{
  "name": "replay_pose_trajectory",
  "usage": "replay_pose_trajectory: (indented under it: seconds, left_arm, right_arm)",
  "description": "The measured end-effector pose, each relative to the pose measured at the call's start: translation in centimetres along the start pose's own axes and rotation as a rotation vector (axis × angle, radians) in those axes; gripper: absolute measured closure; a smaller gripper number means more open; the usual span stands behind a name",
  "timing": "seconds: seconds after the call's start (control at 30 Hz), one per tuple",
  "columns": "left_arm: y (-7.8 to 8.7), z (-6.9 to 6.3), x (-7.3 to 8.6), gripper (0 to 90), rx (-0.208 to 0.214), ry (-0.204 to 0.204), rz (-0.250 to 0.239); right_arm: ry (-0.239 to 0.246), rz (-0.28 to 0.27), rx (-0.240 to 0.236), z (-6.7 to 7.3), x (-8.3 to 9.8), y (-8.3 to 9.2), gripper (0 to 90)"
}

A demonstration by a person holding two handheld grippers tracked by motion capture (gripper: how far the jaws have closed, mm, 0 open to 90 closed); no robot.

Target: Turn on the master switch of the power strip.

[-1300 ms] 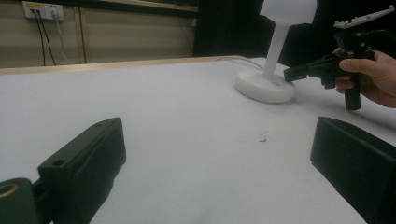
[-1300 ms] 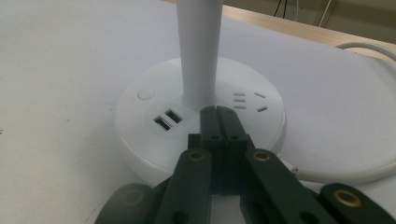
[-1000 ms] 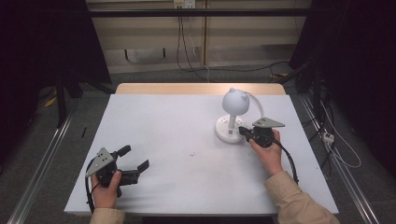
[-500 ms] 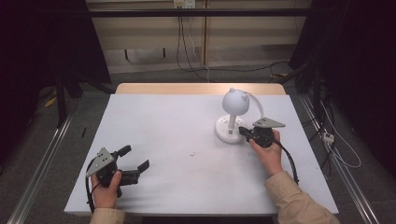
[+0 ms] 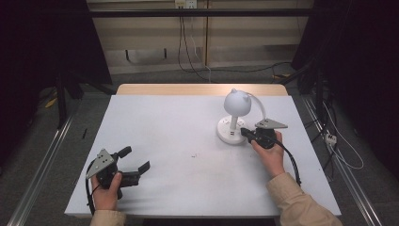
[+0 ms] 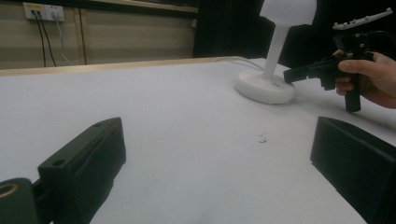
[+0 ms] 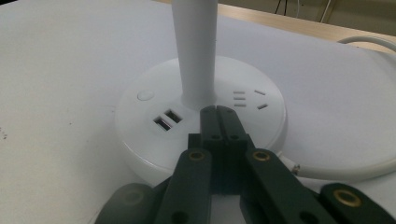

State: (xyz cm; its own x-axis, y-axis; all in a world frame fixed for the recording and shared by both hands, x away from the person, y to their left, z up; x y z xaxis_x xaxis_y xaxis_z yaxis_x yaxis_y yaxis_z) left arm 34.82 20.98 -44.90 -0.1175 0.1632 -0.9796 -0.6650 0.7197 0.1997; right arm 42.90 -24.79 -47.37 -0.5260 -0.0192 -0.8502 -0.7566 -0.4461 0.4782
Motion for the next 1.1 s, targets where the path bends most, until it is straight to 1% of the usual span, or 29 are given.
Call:
replay_pose_trajectory:
  seconds: [1.1]
  left_arm:
    - [-0.03, 0.03, 0.04, 3.1, 0.003, -0.003, 0.003]
  right_arm:
    - [0.0, -0.001, 0.013, 0.13, 0.06, -0.01, 90.0]
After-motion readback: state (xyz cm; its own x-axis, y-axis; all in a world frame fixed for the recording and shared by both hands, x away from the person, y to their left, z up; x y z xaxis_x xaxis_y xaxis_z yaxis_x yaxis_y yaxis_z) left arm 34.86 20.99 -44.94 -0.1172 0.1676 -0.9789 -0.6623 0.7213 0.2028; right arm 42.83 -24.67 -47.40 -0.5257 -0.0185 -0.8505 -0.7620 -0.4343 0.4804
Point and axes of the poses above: each handheld gripper's, and its own axes: y roughly backward along the jaws, x roughly out of its underside, z roughly to its left, the point moved 3 cm from there along -y, roughly forward along the jaws, and after that the axes turned 11 degrees about -y, right-handed, at the moved point
